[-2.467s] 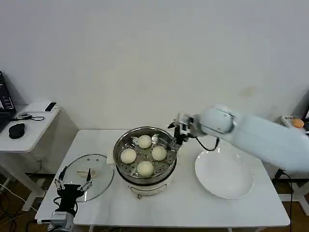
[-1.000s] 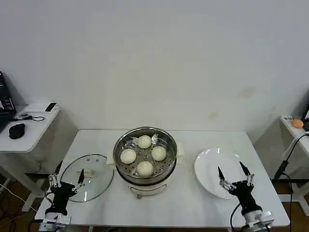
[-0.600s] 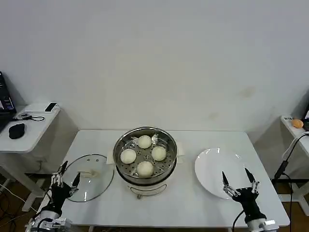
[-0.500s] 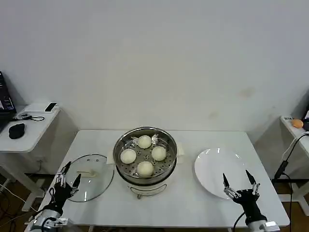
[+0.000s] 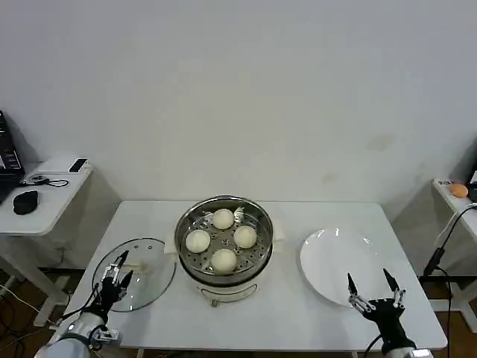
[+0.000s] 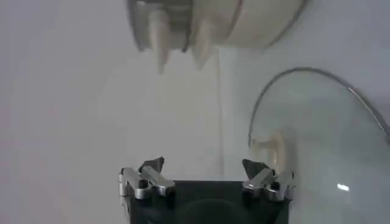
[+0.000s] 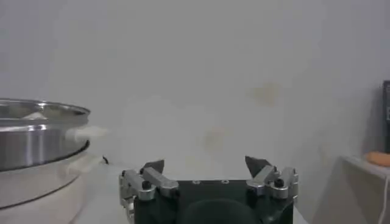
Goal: Take steamed baozi put them in steamer then cover it.
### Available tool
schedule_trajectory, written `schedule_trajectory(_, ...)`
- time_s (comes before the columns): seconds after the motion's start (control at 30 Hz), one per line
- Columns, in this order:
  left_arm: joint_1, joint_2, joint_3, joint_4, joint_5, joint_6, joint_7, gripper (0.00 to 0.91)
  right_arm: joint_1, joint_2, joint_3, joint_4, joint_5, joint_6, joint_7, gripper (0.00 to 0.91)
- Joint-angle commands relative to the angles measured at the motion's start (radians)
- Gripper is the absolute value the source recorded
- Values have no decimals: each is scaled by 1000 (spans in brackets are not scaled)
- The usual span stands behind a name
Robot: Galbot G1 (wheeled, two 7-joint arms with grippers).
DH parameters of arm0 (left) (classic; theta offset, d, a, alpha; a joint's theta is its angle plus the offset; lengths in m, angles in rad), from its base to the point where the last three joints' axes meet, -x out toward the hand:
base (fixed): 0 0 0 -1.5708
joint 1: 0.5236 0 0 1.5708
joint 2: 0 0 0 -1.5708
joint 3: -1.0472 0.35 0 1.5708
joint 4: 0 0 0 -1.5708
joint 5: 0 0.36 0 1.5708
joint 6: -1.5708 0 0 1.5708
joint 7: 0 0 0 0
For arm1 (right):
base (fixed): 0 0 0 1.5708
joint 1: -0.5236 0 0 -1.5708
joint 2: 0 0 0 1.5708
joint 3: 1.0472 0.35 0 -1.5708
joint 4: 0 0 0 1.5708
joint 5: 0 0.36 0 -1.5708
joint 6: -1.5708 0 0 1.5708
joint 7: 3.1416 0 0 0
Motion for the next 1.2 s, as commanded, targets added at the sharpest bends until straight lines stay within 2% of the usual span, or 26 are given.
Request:
schedule_trajectory(0.03, -96, 18, 52, 88, 73, 4, 14, 907, -8, 11, 0, 0, -7, -1, -2, 907)
schedule_trajectory(0.93, -227, 36, 88, 238, 84, 9, 17, 907, 2, 20, -15, -24, -15, 5, -5, 907)
schedule_trajectory(0.97, -228, 34, 89, 240, 84, 8, 17, 544, 2, 20, -15, -25, -16, 5, -5, 907)
schedule_trajectory(1.0, -228, 33, 89, 241, 84, 8, 16, 232, 3, 21, -16, -26, -16, 5, -5, 907)
schedule_trajectory(1.03, -229, 30, 90, 243, 84, 5, 12, 0, 3, 21, -17, -27, -17, 6, -5, 907)
schedule_trajectory(1.2, -226, 22, 94, 241, 85, -4, 6, 0, 6, 21, -20, -30, -17, 5, -5, 907)
